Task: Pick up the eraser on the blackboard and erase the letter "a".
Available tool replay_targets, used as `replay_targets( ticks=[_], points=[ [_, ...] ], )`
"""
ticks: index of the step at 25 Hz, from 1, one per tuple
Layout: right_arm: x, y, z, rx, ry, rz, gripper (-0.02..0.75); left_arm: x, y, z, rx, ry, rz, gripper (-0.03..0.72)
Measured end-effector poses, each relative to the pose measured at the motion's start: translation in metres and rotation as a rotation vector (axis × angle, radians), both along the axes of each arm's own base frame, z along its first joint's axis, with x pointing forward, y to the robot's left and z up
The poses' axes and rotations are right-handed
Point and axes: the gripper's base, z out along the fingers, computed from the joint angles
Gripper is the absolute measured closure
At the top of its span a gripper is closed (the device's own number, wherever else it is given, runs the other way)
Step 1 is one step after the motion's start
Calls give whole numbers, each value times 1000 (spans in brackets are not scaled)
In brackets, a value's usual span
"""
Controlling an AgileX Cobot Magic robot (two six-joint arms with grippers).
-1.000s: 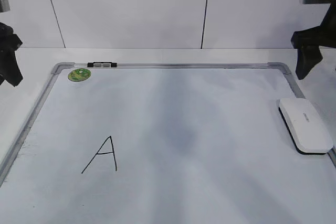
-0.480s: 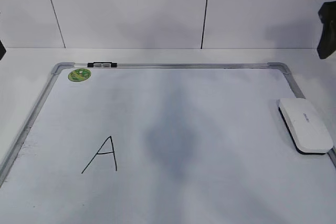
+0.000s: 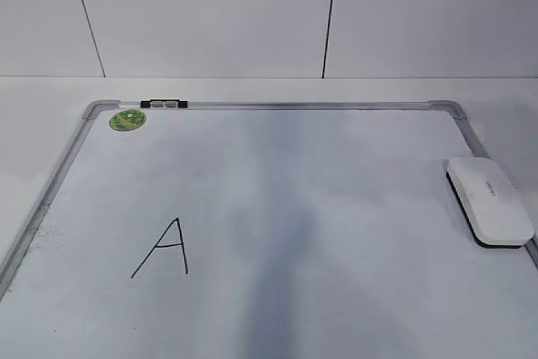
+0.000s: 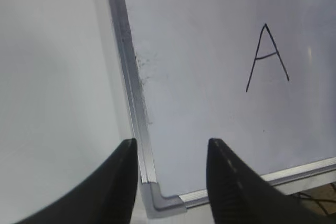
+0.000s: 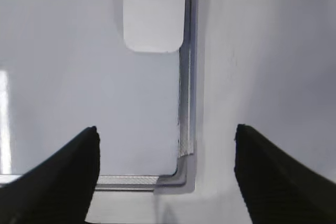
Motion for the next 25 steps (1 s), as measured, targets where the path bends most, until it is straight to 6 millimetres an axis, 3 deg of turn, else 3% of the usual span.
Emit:
replay_targets(
  ticks=[7, 14, 19, 25],
  points=[
    [-77, -6, -8, 16, -95, -2, 120, -80, 0, 5, 1, -113, -1, 364],
    [-139, -13, -24, 2, -236, -4, 124, -153, -1, -14, 1, -241, -3, 365],
    [-164, -16, -28, -17, -337, 14, 126, -186, 0, -33, 8, -307, -4, 365],
    [-171, -17, -26, -28, -372, 37, 137, -200, 2, -46, 38, -337, -3, 367]
  ],
)
